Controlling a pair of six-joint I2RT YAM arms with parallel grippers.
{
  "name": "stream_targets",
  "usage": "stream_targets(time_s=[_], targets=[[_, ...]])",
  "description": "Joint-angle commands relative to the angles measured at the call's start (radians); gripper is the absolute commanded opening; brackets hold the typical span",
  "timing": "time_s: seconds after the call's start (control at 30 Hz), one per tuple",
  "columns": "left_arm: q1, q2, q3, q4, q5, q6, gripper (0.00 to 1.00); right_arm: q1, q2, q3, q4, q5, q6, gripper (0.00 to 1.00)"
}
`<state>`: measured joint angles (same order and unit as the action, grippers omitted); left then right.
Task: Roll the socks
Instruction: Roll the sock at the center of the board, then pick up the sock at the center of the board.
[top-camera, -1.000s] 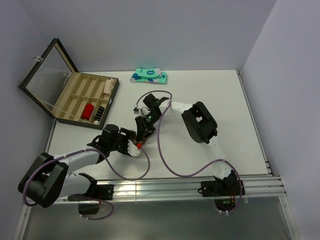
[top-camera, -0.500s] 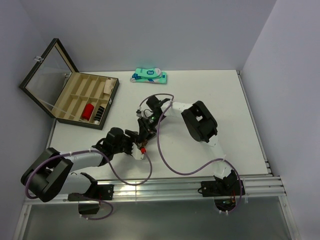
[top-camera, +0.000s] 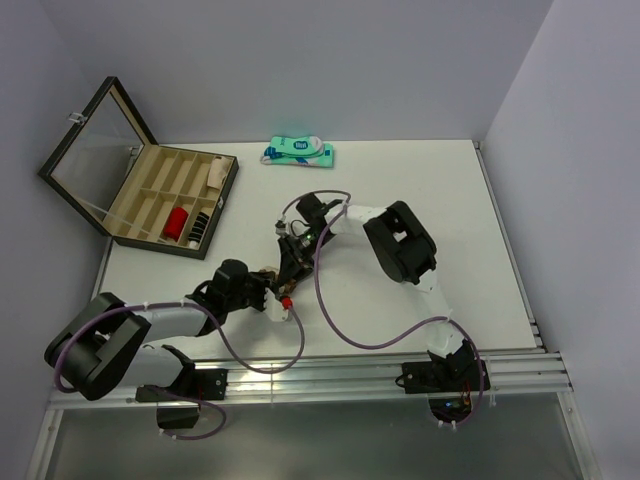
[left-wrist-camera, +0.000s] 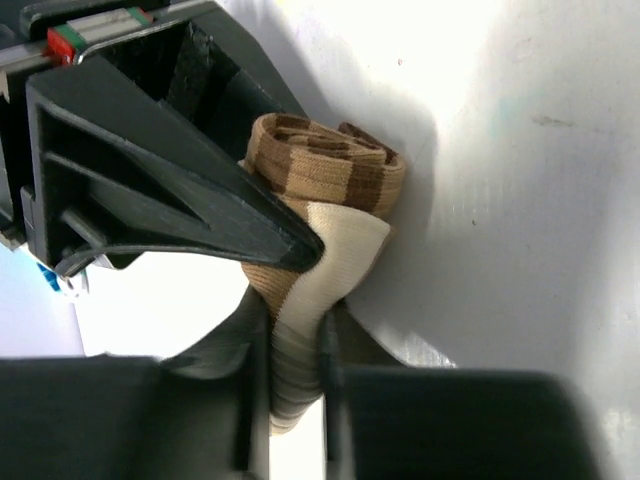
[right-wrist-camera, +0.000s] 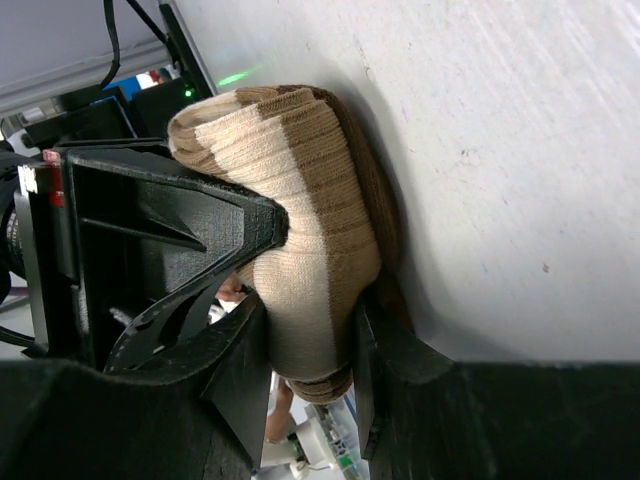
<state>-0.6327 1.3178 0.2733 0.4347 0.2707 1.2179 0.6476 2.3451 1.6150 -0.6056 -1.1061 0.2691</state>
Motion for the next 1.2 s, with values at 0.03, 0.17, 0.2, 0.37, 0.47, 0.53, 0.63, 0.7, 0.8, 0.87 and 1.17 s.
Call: stream_targets(time_s=[0.03,0.17,0.2,0.37,0.47,0.53,0.63,0.7,0.8,0.87,1.17], targets=[[-0.002,-0.011,0.038,-0.013,0.007,-0.070,0.00,0.009,-0.049,-0.044,0.026,0.063,0.041,0.24],[-0.002,-0.048,0.070,-0.082,0.035,-0.113,0.00,0.007,-0.092,-0.072,0.073,0.120,0.090,0.35],[-0.002,-0.051,0.079,-0.086,0.036,-0.130,0.00,0.004,-0.101,-0.076,0.078,0.132,0.090,0.38],[-0.002,-0.061,0.109,-0.151,0.051,-0.159,0.00,-0.014,-0.168,-0.139,0.124,0.219,0.111,0.49],[-0.002,-0.063,0.125,-0.177,0.059,-0.187,0.00,-0.029,-0.205,-0.171,0.141,0.255,0.121,0.55],[-0.001,-0.066,0.132,-0.185,0.064,-0.187,0.00,-0.042,-0.230,-0.188,0.147,0.281,0.122,0.56],[-0.001,-0.061,0.133,-0.200,0.064,-0.189,0.00,-0.054,-0.259,-0.205,0.148,0.314,0.122,0.57],[-0.001,-0.060,0.154,-0.229,0.068,-0.214,0.00,-0.072,-0.283,-0.224,0.170,0.306,0.124,0.57],[0.007,-0.052,0.182,-0.252,0.067,-0.245,0.00,-0.098,-0.329,-0.248,0.188,0.316,0.134,0.57],[0.011,-0.051,0.187,-0.249,0.056,-0.254,0.00,-0.111,-0.371,-0.265,0.205,0.331,0.145,0.57],[0.048,-0.051,0.265,-0.310,0.048,-0.336,0.00,-0.154,-0.530,-0.325,0.266,0.475,0.208,0.57]])
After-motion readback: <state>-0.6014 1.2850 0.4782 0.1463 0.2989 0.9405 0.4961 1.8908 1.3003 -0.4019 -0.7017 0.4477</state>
